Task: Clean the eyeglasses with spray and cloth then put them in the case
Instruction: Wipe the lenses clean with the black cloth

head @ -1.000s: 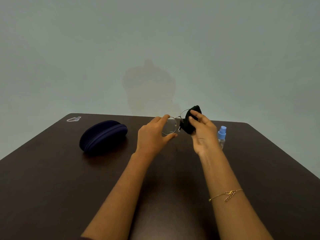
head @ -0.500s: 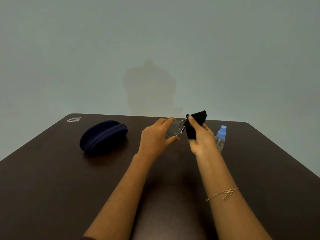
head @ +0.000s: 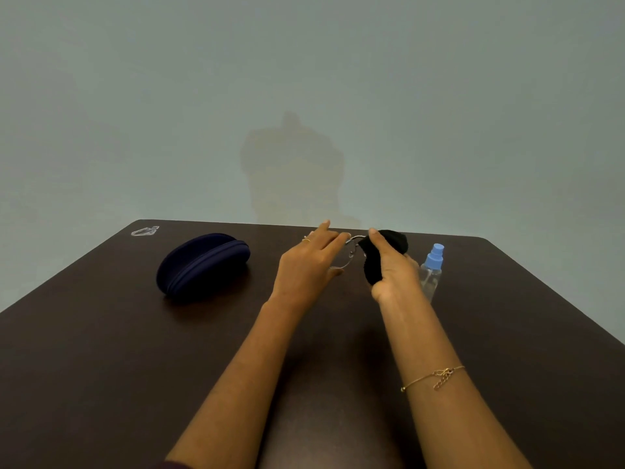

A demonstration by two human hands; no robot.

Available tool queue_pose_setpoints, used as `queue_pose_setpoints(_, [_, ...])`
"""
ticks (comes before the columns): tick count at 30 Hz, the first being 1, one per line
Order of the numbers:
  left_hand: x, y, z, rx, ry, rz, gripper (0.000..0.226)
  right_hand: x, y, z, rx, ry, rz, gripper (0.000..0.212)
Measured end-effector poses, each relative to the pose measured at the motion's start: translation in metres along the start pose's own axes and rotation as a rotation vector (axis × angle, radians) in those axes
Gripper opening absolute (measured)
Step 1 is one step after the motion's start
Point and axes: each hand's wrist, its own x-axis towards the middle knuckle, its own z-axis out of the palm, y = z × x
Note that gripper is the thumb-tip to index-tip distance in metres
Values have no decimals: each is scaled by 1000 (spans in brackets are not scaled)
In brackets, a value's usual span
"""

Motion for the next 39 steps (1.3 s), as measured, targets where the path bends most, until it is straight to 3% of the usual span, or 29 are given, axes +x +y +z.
queue_pose_setpoints(5, [-2,1,0,23,17,81,61,8,-5,-10,79,31,140,63])
queue_pose_setpoints(9, [-1,1,-1,-31,6,33,61,10,-11,-14,245,1,143,61])
queue_pose_setpoints(14, [-1,1,-2,-107,-37,-80,62,4,-3,-9,366,-179,93,48])
queue_pose_setpoints(21, [0,-10,-3,-162,-40,-236,61,-1,5,-2,108,-333,83,13])
queue_pose_setpoints(27, [1,-9,-2,-191,-73,-168,62,5,2,-8,167,-293,66,27])
queue_pose_setpoints(32, [2,-11,-2,-178,-56,-153,62,7,3,-12,86,-405,12,15])
queue_pose_setpoints(39, [1,-15,-2,-178,-83,-164,64,9,-1,-16,77,-383,-26,14])
